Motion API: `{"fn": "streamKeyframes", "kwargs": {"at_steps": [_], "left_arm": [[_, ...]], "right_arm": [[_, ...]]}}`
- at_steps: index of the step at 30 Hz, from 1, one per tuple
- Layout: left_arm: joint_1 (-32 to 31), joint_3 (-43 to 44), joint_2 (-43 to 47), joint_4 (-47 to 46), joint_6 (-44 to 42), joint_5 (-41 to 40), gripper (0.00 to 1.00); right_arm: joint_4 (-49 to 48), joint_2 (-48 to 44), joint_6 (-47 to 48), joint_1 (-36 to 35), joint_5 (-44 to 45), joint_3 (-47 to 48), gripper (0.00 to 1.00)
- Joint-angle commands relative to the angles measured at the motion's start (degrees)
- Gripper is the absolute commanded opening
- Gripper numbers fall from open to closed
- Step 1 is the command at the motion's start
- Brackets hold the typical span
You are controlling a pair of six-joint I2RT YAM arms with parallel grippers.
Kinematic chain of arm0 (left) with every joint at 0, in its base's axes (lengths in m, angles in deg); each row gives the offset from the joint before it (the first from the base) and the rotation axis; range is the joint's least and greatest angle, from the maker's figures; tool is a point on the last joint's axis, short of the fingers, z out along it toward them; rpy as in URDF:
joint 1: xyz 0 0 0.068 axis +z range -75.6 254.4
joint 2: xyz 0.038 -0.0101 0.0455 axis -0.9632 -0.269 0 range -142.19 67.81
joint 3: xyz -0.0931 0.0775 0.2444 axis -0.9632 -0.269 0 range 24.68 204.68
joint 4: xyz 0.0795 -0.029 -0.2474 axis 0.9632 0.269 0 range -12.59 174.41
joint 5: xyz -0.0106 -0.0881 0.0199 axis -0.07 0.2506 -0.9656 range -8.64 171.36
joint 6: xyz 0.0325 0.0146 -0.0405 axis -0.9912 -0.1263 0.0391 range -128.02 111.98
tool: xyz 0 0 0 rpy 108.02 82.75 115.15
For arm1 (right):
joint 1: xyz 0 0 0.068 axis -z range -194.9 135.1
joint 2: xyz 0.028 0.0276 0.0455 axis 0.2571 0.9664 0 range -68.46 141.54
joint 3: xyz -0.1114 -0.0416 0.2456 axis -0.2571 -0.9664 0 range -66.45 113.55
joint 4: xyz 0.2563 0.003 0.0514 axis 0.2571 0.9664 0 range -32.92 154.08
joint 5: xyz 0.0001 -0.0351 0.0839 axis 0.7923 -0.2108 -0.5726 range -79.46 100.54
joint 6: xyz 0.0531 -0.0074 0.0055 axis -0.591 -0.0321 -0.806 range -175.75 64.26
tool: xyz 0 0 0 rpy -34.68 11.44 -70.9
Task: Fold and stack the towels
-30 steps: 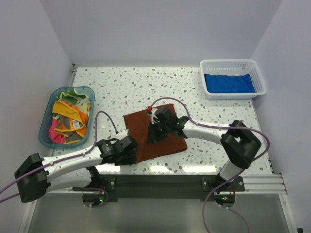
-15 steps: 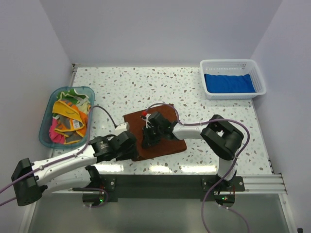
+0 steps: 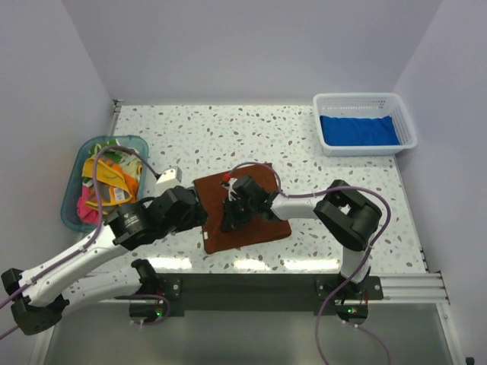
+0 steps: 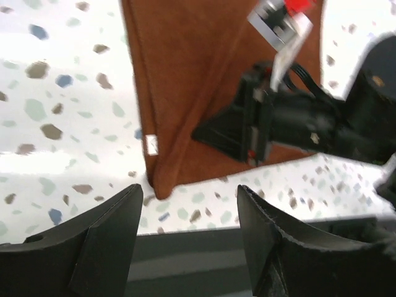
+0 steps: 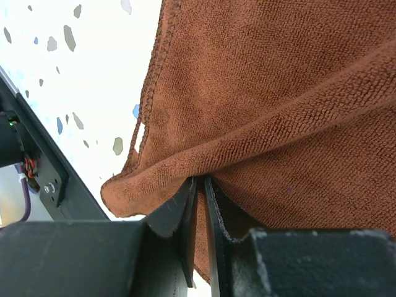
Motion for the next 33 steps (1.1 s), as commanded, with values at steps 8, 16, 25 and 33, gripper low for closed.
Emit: {"fn": "streamKeyframes", "kwargs": {"at_steps": [8,16,25,33], "left_arm": [[24.4,-1.8,-14.7,-23.0,-20.8,5.8,0.59],[32.4,1.1,-29.6,-33.3,-26.4,12.2,0.49],[34.8,3.6,-40.2,-38.2,-28.3,13.4,0.39],[35.0,3.9,-44.2,-39.7,-28.9,13.4,0.37]], "right_arm": [[17.4,-8.2,8.4,0.2,11.4,7.2,0.27],[23.3,-15.0,10.9,3.9,17.3,5.3,0.34],[20.4,-16.3,10.9,11.1,14.7,-2.2,0.27],[18.6,-14.2,11.1,12.0,14.2,-3.8,0.23]]}}
